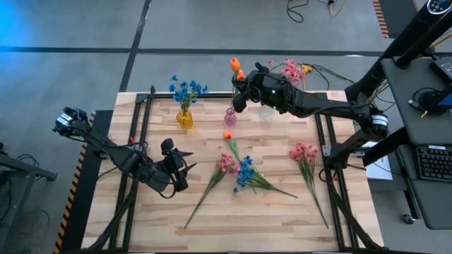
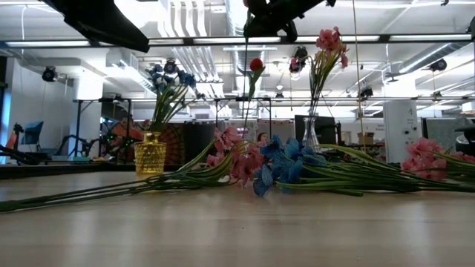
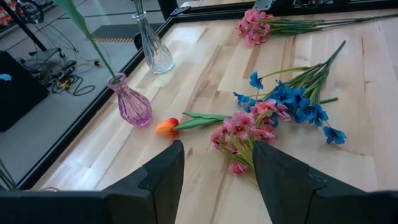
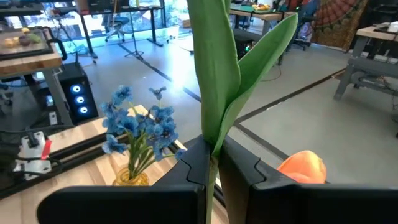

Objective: Sort flowers into vase by color
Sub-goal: Put the left orange flower into the violet vase

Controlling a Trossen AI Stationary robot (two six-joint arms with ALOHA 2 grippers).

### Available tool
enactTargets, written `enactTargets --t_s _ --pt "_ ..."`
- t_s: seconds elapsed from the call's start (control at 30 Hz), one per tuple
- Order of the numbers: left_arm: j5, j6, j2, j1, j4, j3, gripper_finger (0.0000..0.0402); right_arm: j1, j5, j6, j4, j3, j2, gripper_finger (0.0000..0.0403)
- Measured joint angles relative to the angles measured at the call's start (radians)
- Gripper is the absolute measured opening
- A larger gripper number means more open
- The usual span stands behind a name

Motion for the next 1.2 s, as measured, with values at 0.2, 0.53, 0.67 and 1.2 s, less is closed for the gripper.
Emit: enactTargets --t_s 0.2,0.53,0.67,1.2 --pt "0.0 0.0 0.001 0.001 0.0 0.0 0.0173 0.0 -0.003 0.006 0.0 0.0 0.031 0.0018" --pt "0.0 0.0 0.001 0.001 -0.004 0.0 0.0173 0.0 -0.002 0.005 0.021 -0.001 0.078 0.0018" --pt "0.0 0.0 0.001 0.001 -0.007 0.0 0.0173 0.0 0.0 0.005 0.023 -0.001 0.089 0.0018" --pt "0.0 0.0 0.001 0.001 -0.01 0.0 0.0173 0.0 0.001 0.03 0.023 -0.001 0.119 0.0032"
